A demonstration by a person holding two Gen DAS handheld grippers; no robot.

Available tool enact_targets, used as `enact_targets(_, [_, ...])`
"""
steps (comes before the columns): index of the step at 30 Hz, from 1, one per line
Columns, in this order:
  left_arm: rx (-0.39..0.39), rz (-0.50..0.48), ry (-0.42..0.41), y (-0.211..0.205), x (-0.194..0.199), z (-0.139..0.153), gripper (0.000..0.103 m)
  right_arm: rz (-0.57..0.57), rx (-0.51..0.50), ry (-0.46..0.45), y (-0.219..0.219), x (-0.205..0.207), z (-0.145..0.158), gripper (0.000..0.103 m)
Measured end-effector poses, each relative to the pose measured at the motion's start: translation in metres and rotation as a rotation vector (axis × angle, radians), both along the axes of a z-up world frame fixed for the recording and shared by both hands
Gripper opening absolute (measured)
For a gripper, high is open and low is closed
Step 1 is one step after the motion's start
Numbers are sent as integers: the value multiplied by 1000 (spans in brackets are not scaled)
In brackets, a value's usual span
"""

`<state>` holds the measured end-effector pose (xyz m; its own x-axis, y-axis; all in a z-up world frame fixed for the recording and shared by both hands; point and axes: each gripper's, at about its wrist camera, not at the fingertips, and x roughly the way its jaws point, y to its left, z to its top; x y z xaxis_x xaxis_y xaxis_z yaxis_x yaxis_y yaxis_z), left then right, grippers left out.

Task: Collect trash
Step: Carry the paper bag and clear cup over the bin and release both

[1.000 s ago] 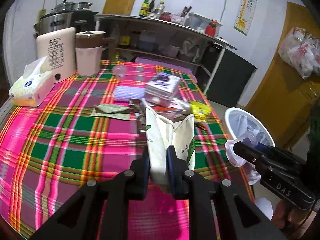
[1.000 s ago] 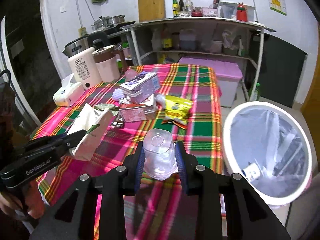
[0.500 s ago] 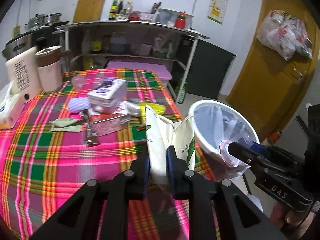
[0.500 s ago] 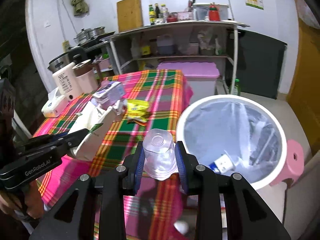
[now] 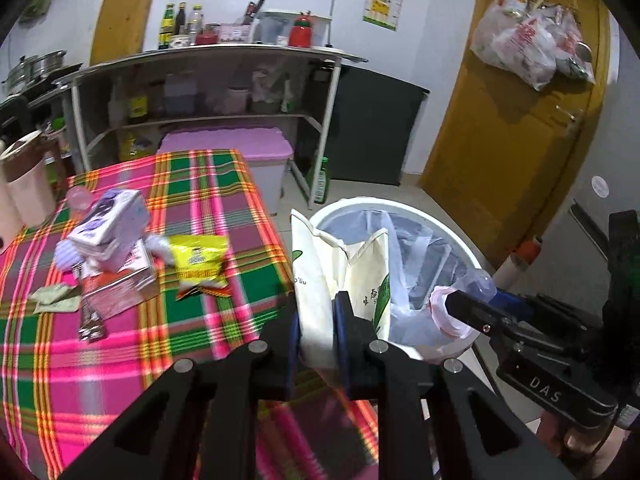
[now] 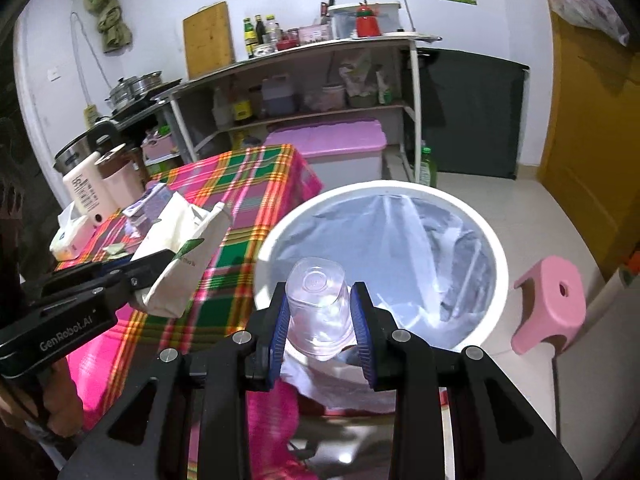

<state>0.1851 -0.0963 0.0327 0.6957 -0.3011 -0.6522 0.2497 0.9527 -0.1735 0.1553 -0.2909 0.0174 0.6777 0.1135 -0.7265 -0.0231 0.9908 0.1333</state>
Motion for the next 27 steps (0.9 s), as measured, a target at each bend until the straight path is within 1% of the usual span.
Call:
enact_targets(10, [5,-76,25,-30,22,-10,18,-57,-2,26,-26,10,-11,32])
enact_targets(21, [-10,-144,58,-50,37,-18,18,-76,17,69,-43,19,-25,33])
enact_targets(22, [-10,-145,57,-51,37,-18,20,-78,16,69,-44,19,-26,36])
enact_targets(23, [-12,-147,57,-52,37,-18,26,-79,18,69,-43,20,-26,41])
enact_targets(25, [-19,-145,57,-51,38,-18,34,-80,26,69,-44,21,-26,45])
enact_targets(27, [-28,-140,54,-49,37,-16,34,-81,27,63,-45,20,-26,45])
